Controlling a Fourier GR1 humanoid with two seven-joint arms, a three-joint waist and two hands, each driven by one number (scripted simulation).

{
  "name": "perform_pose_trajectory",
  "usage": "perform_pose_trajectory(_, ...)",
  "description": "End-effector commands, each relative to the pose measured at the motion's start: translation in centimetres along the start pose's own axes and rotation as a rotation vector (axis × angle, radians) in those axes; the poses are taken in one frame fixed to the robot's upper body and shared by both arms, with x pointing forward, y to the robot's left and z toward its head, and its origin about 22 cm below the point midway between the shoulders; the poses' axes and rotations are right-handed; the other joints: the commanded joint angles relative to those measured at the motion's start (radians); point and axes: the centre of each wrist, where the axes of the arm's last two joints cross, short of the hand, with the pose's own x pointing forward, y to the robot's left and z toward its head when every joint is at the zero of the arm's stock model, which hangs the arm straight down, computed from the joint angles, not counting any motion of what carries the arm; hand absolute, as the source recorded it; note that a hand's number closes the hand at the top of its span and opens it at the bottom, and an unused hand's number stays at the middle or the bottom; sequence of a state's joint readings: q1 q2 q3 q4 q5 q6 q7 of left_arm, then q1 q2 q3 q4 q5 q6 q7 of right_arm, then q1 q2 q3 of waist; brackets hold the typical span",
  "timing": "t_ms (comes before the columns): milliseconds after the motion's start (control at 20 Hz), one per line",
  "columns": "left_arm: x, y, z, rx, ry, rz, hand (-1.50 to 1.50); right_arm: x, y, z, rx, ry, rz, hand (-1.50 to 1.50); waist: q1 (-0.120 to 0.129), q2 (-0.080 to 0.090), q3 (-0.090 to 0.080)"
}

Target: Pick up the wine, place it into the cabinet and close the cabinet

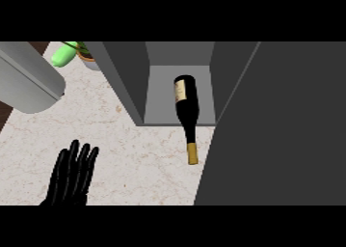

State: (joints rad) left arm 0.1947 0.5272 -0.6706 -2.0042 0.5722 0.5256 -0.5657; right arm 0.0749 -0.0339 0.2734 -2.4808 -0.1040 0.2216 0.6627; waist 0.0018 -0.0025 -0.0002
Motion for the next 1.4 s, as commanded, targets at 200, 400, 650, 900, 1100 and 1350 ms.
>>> perform_pose_trajectory(200,3.6,4.1,-1.0,0.034,-0.042,-0.009,-1.50,1.7,2.1,2.8,0.125,0.030,-0.204,1.50,-0.001,-0.002,0.000)
perform_pose_trajectory(400,3.2,5.4,-1.8,0.075,-0.063,-0.019,-1.50,1.8,4.4,2.0,0.317,-0.011,-0.107,1.50,-0.007,-0.003,0.000)
perform_pose_trajectory(650,4.7,8.9,-1.1,0.080,-0.050,-0.010,-1.50,2.8,6.4,1.8,0.367,-0.009,-0.132,1.50,0.003,-0.004,-0.002)
perform_pose_trajectory(900,6.4,9.8,-0.7,0.073,-0.035,-0.050,-1.50,2.8,9.2,1.6,0.392,-0.016,-0.131,1.50,0.002,-0.009,-0.002)
perform_pose_trajectory(1100,5.7,11.3,-0.6,0.062,-0.047,-0.030,-1.50,1.8,11.0,0.1,0.370,-0.011,-0.152,1.50,0.005,-0.008,-0.004)
perform_pose_trajectory(1350,6.4,12.2,-2.4,0.062,-0.026,-0.051,-1.50,2.2,11.2,0.4,0.353,-0.053,-0.150,1.50,-0.012,-0.007,-0.004)
